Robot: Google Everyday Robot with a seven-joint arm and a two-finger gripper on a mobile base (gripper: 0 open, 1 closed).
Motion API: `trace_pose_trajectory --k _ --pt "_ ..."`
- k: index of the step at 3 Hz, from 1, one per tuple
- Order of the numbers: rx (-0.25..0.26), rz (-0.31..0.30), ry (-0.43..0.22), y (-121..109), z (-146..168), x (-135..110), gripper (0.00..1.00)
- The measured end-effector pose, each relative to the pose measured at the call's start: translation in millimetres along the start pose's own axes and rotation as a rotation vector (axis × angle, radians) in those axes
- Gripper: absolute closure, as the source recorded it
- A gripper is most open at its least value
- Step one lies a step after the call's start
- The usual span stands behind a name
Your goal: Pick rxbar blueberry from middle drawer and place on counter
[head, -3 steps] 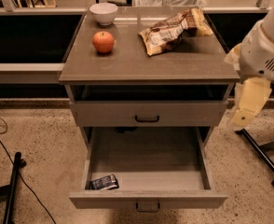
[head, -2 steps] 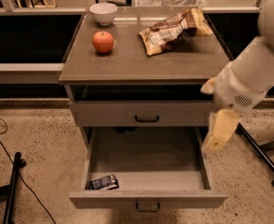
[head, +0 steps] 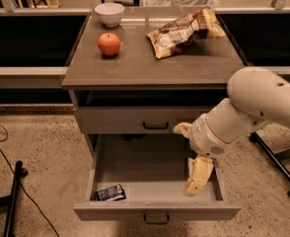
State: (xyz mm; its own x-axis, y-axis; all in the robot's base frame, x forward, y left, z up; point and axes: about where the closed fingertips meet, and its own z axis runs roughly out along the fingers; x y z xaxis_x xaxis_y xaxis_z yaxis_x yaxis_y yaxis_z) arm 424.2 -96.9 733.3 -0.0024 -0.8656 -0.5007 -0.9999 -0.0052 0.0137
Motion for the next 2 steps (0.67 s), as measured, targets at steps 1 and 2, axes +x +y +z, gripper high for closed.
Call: trace_pose_trajectory --k 1,2 --pt "-0.019 -0.007 0.011 -2 6 -3 0.00" --pt "-0.044 -0.079 -0.103 -32 54 -33 0.00"
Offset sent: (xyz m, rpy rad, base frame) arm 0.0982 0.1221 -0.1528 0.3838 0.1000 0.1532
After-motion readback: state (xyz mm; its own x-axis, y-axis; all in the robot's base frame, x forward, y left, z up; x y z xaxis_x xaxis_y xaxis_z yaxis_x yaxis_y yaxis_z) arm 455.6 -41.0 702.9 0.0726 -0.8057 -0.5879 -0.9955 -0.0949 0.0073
